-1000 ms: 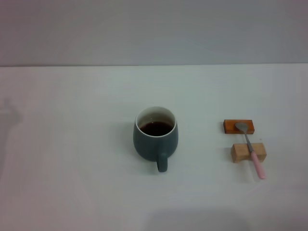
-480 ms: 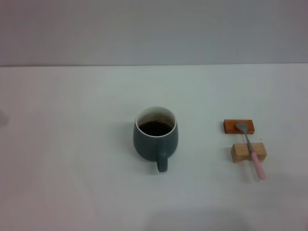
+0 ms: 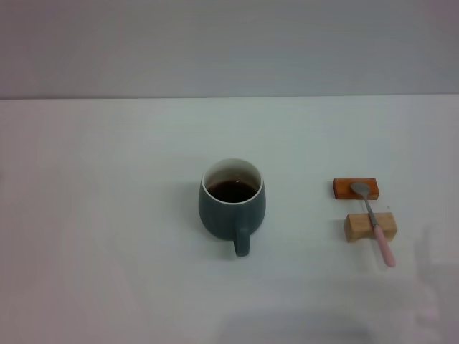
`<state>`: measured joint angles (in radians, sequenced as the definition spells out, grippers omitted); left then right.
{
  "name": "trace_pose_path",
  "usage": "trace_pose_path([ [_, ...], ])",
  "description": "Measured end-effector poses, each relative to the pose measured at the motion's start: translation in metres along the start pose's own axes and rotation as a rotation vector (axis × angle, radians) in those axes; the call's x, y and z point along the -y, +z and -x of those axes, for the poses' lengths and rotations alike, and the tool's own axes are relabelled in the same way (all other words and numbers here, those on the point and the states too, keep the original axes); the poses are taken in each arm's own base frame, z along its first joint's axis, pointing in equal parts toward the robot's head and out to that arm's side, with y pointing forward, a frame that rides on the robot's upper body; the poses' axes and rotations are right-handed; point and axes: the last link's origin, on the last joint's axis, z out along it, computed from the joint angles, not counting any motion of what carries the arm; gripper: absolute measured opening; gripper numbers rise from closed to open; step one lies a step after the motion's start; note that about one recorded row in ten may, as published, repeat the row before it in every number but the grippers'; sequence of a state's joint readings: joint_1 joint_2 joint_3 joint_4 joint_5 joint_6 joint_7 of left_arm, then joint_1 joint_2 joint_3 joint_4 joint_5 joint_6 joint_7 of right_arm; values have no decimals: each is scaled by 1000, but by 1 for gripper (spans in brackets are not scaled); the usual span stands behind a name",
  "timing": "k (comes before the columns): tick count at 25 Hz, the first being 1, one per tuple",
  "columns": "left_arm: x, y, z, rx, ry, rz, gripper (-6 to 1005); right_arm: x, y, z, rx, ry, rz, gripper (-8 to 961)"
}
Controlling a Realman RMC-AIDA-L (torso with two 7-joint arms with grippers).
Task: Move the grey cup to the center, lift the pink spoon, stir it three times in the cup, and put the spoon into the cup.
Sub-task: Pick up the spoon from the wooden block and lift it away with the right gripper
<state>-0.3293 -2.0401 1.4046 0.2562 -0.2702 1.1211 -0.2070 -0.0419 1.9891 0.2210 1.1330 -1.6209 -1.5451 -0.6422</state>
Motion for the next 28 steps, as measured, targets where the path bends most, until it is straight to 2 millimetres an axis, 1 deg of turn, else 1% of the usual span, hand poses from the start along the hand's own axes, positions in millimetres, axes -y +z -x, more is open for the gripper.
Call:
trace_pose_path([
  [2,0,0,0,-1,1,0,47,-4,-5,-3,-60,-49,40,754],
  [5,0,0,0,-1,0,0,46,-5,-7,-3,-90,-74,68,754],
  [10,-1,3,-2,-8,8,-1,46,-3,-4,-6,-189,-76,154,754],
  [11,-1,3,-2,-8,8,-1,46,-2,-3,-7,-206,-79,179,754],
  [12,-1,3,-2,-9,8,-1,46,-1,-3,-8,-239,-90,241,754],
  [13,-1,3,-2,-9,8,-1,46,-1,-3,-8,-239,-90,241,754],
  [16,-2,2,-2,-9,6,-1,47,0,-5,-12,-264,-113,337,754],
  [17,-2,2,-1,-9,5,-2,47,0,-7,-14,-275,-121,397,754],
  [21,-3,1,-1,-8,3,-2,46,1,-7,-16,-286,-117,441,754],
  [28,-3,0,-1,-8,2,-3,46,7,-2,-24,-318,-126,391,754],
])
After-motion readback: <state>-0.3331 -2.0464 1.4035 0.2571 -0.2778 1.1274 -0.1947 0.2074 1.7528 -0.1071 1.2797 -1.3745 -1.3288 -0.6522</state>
